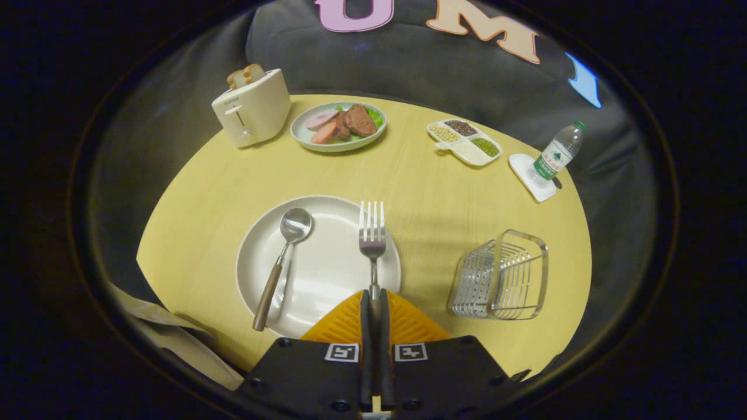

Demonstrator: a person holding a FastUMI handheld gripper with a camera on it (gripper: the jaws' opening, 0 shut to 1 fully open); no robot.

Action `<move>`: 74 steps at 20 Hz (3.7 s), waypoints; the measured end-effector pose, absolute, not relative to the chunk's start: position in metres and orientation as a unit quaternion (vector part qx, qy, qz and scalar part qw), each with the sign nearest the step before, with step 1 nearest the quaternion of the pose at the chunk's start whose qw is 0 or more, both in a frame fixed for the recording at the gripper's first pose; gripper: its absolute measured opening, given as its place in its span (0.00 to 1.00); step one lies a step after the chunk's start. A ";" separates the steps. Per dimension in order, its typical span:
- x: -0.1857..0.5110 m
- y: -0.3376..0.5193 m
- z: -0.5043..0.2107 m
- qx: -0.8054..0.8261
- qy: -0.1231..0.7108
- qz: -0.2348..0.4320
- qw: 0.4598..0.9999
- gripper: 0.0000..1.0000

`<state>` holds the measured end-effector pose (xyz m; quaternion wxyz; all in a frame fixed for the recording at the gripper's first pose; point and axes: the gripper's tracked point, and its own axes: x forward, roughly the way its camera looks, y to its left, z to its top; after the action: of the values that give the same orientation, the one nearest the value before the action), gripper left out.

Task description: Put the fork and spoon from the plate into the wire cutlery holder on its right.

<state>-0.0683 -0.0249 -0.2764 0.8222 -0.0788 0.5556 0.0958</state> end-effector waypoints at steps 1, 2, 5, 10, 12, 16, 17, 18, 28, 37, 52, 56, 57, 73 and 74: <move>-0.066 -0.031 -0.271 -0.077 0.556 0.091 0.823 0.08; -0.063 -0.038 -0.267 -0.078 0.555 0.086 0.823 0.08; -0.057 -0.062 -0.254 -0.082 0.554 0.069 0.826 0.08; -0.053 -0.103 -0.239 -0.088 0.557 0.039 0.825 0.08; -0.053 -0.121 -0.237 -0.088 0.563 0.024 0.822 0.08; -0.064 -0.146 -0.240 -0.081 0.582 0.002 0.809 0.08; -0.066 -0.152 -0.241 -0.084 0.584 -0.004 0.807 0.08; -0.067 -0.158 -0.243 -0.088 0.586 -0.010 0.805 0.08; -0.071 -0.162 -0.246 -0.080 0.589 -0.019 0.804 0.11; -0.058 -0.156 -0.241 -0.055 0.566 -0.028 0.822 0.26; 0.002 -0.076 -0.171 -0.029 0.325 -0.002 0.945 1.00; 0.000 -0.042 -0.169 -0.017 0.300 0.018 0.954 1.00; -0.002 -0.034 -0.169 -0.014 0.298 0.024 0.954 1.00; -0.039 0.062 -0.267 -0.060 0.376 0.114 0.918 1.00; -0.043 0.065 -0.274 -0.063 0.383 0.117 0.914 1.00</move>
<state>-0.0430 0.0646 -0.2738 0.9141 -0.0632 0.3832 0.1165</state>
